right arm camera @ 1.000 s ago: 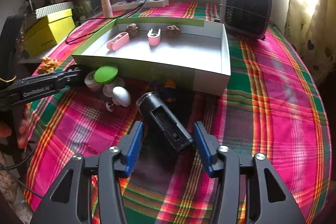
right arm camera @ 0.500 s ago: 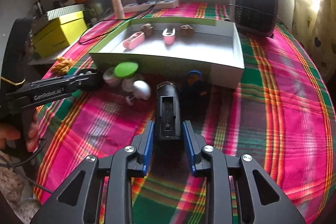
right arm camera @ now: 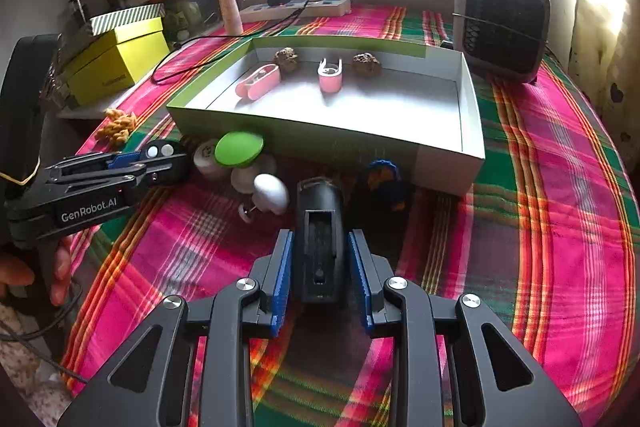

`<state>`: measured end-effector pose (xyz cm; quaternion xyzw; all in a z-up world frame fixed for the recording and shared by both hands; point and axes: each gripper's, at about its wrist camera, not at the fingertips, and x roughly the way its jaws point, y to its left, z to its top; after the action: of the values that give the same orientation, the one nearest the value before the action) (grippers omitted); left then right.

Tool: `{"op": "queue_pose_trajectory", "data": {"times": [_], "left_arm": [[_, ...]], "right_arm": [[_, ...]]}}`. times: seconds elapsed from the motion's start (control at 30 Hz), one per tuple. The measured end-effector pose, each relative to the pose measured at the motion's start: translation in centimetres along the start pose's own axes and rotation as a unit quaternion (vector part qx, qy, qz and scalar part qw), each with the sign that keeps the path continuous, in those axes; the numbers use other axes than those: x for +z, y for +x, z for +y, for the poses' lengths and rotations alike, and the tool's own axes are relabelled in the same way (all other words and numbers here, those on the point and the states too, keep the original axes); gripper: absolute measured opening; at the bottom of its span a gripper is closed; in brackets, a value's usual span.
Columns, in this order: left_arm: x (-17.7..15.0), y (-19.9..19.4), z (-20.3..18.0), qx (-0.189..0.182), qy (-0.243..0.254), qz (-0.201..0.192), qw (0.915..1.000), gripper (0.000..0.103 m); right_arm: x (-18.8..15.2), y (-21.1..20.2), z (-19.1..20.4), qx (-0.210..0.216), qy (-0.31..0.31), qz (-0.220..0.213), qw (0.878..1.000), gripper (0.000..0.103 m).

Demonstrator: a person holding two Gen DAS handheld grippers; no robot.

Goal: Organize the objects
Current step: 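Lift the flashlight with the right tool while the left tool lifts the black disc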

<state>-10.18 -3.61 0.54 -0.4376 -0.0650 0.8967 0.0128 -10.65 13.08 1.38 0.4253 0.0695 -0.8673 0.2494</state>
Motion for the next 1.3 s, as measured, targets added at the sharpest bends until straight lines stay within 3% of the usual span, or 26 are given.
{"op": "queue_pose_trajectory", "data": {"times": [1.3], "left_arm": [[-0.12,-0.76,-0.08,-0.019,0.011,-0.024,0.9995,0.025]], "right_arm": [[0.29,-0.06,-0.49,-0.001,0.031,-0.011,0.999,0.028]]}}
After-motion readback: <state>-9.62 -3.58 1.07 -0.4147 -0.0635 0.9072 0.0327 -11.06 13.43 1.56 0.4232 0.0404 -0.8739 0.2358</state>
